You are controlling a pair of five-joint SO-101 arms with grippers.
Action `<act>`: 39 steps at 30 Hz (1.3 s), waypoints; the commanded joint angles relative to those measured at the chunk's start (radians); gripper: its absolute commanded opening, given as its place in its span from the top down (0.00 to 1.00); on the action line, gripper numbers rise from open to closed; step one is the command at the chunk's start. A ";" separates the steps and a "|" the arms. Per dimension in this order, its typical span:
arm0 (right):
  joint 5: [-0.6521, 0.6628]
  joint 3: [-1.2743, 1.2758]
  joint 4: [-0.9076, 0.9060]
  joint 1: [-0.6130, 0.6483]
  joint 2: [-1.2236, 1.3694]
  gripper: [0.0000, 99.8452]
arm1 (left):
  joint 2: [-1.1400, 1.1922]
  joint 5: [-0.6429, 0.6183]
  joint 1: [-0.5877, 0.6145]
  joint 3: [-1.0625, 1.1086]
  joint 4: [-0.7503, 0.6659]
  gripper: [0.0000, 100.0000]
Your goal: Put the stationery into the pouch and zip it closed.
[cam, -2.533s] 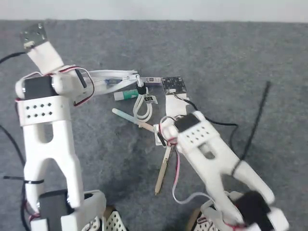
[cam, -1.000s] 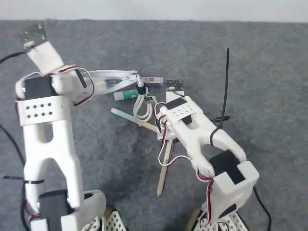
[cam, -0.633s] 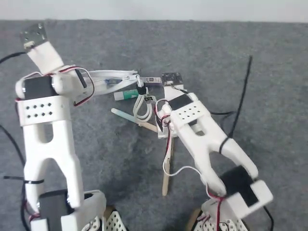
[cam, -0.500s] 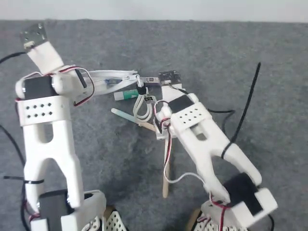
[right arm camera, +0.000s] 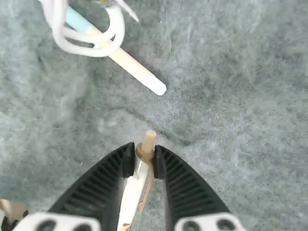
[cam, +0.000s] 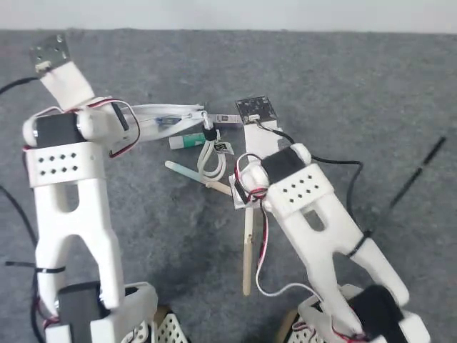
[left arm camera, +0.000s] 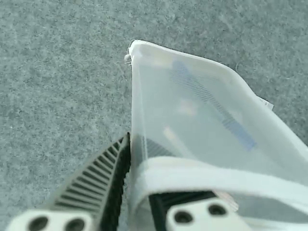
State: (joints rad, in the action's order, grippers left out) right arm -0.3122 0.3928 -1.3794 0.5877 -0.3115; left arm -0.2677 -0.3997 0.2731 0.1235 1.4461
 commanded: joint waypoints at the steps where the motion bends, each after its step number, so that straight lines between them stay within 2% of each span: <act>1: 0.012 -0.038 -0.033 0.008 -0.116 0.99 | -0.009 -0.005 0.006 -0.013 -0.028 0.99; 10: 0.005 -0.037 -0.039 0.010 -0.329 0.99 | -0.009 -0.006 0.006 -0.016 -0.028 0.99; 22: 0.005 -0.043 -0.025 0.010 -0.452 0.99 | -0.009 -0.008 0.006 -0.016 -0.028 0.99; 28: 0.005 -0.037 0.067 0.012 -0.558 0.99 | -0.009 -0.008 0.005 -0.013 -0.028 0.99; 35: 0.012 -0.037 0.170 0.124 -0.702 0.99 | -0.009 -0.009 0.002 -0.013 -0.028 0.99; 39: 0.014 -0.035 0.274 0.142 -0.722 0.99 | -0.009 -0.009 0.002 -0.013 -0.028 0.99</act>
State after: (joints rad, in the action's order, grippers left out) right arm -0.3122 0.3928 -1.1815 0.7150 -1.0050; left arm -0.2677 -0.3997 0.2731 0.1235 1.4461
